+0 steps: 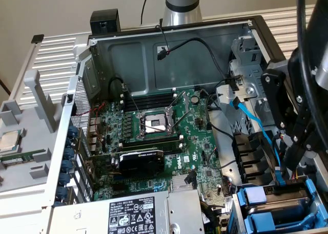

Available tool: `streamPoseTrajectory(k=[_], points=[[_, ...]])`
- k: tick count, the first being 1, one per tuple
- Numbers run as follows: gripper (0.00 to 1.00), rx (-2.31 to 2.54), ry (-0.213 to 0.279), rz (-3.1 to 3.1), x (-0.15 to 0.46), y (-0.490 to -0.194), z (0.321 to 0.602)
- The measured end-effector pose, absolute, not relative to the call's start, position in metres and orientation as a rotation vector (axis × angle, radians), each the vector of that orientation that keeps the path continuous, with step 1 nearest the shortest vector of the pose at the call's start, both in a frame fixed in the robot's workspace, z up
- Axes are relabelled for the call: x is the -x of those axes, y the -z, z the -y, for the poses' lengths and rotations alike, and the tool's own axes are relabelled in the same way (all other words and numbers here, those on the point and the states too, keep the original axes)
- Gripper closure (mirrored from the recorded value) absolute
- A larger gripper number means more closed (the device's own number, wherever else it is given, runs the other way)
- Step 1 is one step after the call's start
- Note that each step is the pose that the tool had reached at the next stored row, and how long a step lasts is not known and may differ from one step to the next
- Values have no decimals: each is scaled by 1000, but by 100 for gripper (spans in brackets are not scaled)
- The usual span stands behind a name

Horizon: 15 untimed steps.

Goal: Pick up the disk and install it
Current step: 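Insert the second disk wire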

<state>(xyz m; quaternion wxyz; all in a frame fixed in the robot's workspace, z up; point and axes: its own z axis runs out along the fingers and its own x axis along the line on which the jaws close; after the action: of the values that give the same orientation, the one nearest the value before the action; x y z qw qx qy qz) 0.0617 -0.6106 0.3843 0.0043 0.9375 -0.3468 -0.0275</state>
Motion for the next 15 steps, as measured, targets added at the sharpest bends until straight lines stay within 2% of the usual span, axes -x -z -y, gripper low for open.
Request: streamPoseTrajectory(k=[15], points=[[89, -3044, 40, 784, -62, -384, 611]])
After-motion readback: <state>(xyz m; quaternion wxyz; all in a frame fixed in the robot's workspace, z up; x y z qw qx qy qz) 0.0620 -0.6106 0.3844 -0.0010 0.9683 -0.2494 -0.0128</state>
